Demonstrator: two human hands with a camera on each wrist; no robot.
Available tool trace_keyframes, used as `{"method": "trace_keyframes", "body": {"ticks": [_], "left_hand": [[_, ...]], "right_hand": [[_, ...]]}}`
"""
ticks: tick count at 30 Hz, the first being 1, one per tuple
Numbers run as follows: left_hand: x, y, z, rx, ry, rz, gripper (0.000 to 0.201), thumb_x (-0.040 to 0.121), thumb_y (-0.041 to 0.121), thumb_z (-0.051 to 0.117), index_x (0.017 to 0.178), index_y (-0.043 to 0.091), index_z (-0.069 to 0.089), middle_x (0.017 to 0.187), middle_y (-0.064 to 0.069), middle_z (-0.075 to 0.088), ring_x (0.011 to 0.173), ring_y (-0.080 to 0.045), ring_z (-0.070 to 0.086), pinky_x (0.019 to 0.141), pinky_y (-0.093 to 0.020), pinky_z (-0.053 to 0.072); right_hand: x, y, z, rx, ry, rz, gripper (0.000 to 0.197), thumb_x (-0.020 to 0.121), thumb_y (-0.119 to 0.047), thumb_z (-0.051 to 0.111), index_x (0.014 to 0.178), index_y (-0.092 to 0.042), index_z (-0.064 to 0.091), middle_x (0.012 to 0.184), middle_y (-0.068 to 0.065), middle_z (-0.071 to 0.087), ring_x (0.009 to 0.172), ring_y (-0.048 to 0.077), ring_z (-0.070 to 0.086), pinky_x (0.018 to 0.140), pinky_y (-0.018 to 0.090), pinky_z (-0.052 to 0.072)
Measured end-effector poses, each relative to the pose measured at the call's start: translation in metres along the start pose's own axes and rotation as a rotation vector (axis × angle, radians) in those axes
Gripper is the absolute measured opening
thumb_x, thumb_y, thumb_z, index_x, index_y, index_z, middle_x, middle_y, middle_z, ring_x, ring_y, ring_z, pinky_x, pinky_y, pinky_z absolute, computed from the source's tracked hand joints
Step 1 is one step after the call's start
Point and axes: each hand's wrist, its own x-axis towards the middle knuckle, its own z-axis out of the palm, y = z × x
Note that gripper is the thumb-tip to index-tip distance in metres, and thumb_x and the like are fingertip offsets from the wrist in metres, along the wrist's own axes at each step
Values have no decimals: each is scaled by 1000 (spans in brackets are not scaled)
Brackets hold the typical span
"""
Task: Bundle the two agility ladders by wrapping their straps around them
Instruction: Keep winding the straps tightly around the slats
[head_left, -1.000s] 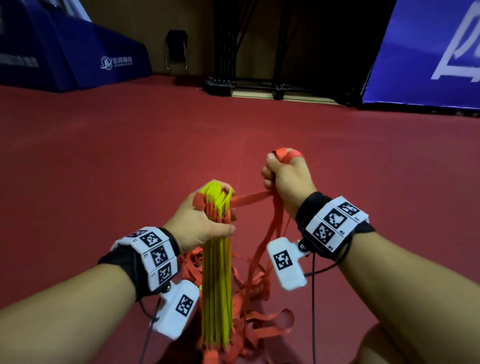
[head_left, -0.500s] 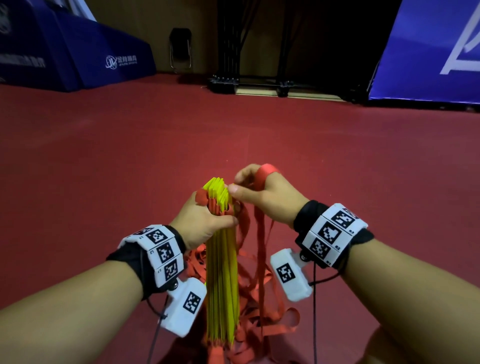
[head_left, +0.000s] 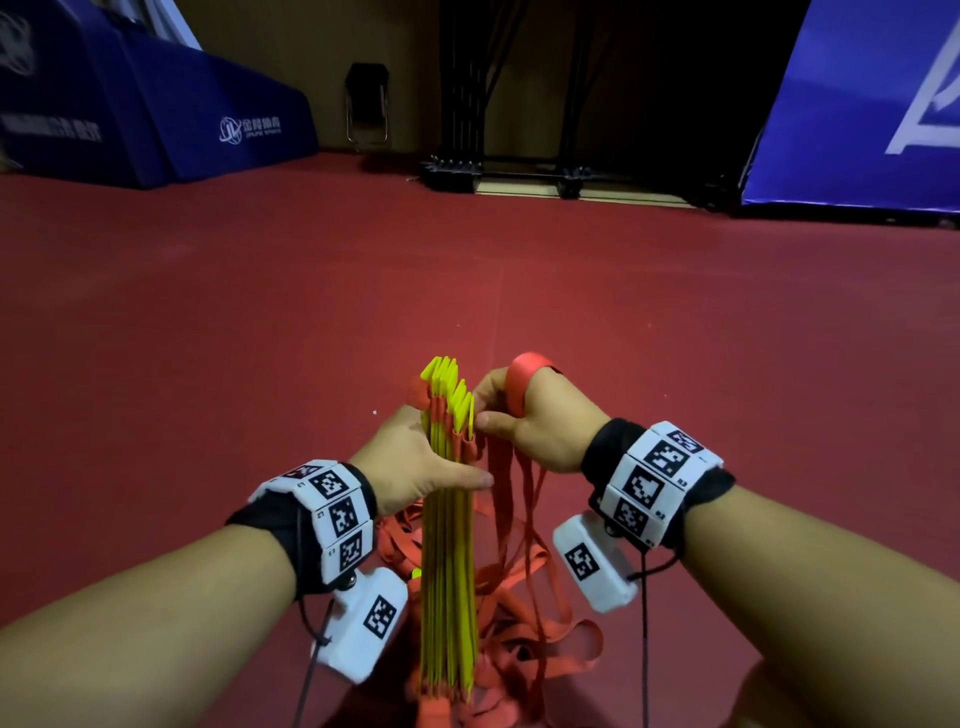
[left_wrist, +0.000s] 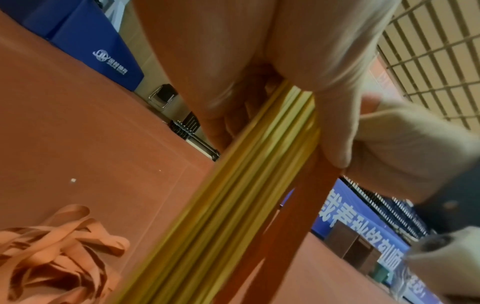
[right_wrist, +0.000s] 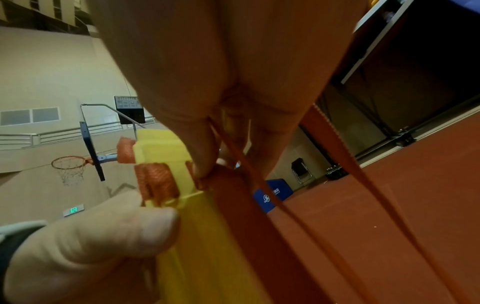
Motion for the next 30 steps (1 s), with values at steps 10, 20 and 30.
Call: {"method": "trace_keyframes", "body": {"ticks": [10,20,30], "left_hand": [[3,5,1,-49,120,-54,29,58,22,77,86,17,78,88,0,79,89,-18,75,90,-40,59],[3,16,4,-238,172,54,34,45,28,70,75,14,76,79,-7,75,80,-25,70,84,-48,57],[-5,9,-4,-128,138,32,71,48,42,92,110,13,72,102,-1,78,100,-15,73,93,-34,57]], "right_hand": [[1,-12,-4,104,81,133,22,98,-1,45,86,-17,55,73,3,63,63,18,57,68,38,51],[0,-20,-6,234,85,-26,6,79,-11,63,84,-14,61,70,11,72,68,31,70,69,44,57],[0,-18,-3,150,50,-7,22,84,-21,68,69,-6,60,56,2,42,53,15,37,54,34,35]]}}
